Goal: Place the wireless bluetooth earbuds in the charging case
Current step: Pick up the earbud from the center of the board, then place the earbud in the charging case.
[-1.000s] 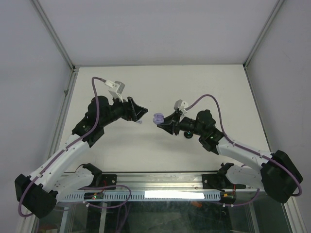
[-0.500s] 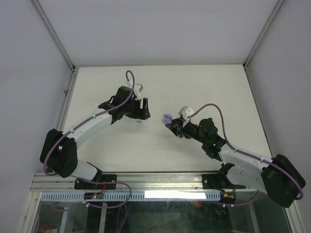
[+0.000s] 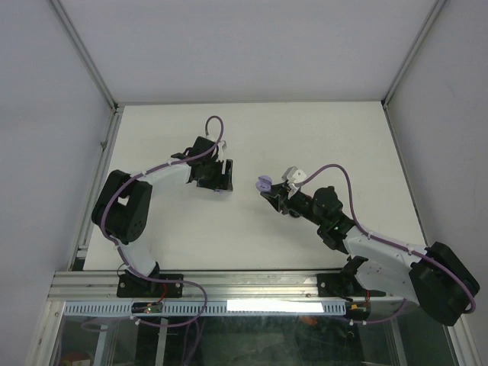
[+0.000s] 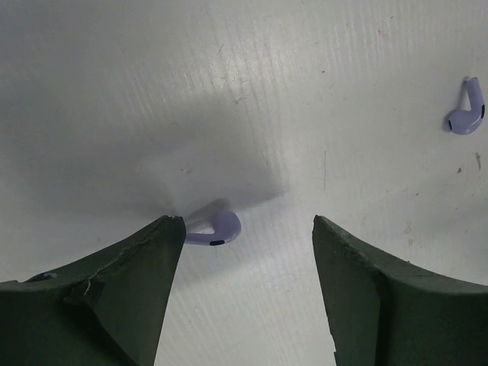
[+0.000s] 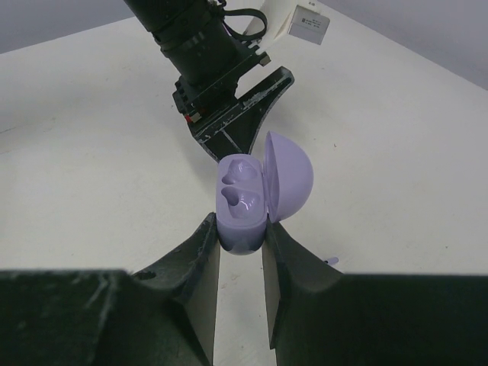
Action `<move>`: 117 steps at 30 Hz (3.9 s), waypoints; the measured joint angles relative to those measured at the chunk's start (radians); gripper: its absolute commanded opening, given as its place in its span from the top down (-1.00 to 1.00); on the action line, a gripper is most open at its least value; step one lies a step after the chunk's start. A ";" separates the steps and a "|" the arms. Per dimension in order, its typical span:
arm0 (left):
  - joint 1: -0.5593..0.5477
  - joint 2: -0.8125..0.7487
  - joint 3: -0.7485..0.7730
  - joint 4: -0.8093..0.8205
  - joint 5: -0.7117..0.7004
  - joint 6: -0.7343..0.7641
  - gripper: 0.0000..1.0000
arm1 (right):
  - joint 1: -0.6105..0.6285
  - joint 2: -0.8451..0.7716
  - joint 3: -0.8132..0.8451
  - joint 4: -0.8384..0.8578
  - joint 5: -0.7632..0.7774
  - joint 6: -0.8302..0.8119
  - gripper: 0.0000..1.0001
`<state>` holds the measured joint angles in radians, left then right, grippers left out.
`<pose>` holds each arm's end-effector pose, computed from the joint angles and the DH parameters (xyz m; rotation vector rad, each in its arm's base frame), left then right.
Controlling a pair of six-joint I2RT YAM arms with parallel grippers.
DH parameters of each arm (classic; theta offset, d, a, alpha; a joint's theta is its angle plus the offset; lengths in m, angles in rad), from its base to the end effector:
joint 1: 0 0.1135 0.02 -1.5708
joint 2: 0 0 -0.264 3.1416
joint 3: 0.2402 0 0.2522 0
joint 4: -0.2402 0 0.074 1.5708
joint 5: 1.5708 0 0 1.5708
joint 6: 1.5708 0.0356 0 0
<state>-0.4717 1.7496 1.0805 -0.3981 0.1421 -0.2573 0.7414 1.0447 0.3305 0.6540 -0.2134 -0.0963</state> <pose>0.3086 -0.1631 0.1727 0.3367 2.6686 -0.4255 0.1575 0.1544 0.2201 -0.8297 1.4513 0.6654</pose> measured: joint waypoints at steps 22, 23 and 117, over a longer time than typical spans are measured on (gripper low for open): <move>-0.039 0.006 0.000 -0.088 -0.026 -0.036 -0.02 | 0.000 0.004 0.000 0.000 0.001 -0.001 1.00; -0.042 0.006 0.011 -0.102 -0.045 -0.040 0.03 | 0.000 0.004 0.000 0.000 0.000 -0.001 1.00; -0.468 -0.592 -0.133 0.282 -0.588 -0.111 0.85 | 0.027 0.050 -0.002 0.203 0.074 0.025 1.00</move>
<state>-0.9394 1.1580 0.9474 -0.1165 -0.4461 -0.3687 0.7685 1.0946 0.3290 0.8570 -0.1394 -0.0715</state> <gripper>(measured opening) 0.195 0.272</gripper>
